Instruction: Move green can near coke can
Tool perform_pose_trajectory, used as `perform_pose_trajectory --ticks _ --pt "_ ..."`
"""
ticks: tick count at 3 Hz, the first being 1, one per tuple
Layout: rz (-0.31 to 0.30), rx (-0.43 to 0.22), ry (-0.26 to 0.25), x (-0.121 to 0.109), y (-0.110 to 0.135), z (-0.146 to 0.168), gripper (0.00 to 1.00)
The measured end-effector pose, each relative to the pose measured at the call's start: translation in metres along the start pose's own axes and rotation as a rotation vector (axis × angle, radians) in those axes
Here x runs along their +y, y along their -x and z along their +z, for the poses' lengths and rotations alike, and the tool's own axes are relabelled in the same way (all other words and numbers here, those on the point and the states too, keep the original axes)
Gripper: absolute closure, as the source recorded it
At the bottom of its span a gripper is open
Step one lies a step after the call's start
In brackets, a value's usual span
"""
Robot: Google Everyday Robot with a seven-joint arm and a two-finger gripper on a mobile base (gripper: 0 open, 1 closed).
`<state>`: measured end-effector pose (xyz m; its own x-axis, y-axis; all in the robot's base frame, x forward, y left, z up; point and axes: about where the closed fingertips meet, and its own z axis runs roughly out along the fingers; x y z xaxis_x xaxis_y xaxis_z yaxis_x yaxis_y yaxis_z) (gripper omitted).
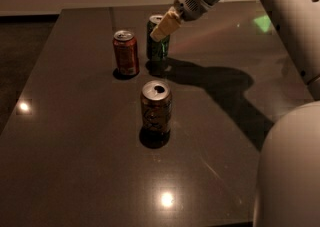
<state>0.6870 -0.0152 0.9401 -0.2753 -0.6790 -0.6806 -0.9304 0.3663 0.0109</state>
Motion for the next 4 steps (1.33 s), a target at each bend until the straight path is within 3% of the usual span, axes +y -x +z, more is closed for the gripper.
perform_pose_trajectory --ticks 1,4 --pt "-0.065 -0.002 0.071 0.031 0.009 0.013 1.00" --pt "-0.105 0.028 0.104 0.055 0.000 0.030 0.29"
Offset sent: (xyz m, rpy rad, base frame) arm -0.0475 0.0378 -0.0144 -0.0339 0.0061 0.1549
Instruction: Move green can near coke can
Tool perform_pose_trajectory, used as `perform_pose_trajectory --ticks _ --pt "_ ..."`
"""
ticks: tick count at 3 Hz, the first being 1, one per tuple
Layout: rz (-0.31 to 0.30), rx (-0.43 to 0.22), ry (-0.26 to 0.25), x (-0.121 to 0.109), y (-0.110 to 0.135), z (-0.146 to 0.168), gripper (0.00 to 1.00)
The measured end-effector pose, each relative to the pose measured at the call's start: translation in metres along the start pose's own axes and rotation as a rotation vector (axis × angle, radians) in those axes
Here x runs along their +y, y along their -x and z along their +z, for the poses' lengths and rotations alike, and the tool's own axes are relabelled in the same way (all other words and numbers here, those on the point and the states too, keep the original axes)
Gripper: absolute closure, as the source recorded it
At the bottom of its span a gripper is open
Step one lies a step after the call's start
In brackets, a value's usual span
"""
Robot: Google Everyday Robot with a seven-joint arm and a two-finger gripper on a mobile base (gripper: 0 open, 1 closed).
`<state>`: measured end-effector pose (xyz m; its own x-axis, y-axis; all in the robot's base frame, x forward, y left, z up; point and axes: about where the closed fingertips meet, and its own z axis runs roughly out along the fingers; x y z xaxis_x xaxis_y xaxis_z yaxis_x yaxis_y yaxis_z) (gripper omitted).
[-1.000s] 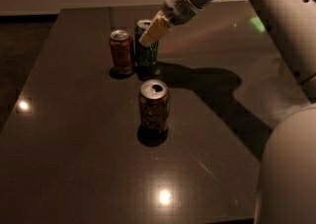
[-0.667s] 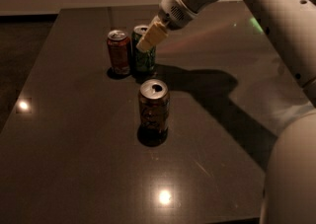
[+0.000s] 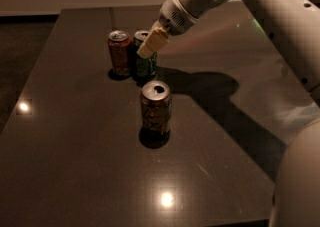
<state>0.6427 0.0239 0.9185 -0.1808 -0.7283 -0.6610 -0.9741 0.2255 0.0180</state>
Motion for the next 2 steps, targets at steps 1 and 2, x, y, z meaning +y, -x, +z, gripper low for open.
perform_pose_trajectory --ticks 1,2 --pt "-0.005 0.001 0.004 0.0028 -0.0023 0.0030 0.03" --pt "-0.006 0.001 0.007 0.0031 -0.0022 0.0044 0.00"
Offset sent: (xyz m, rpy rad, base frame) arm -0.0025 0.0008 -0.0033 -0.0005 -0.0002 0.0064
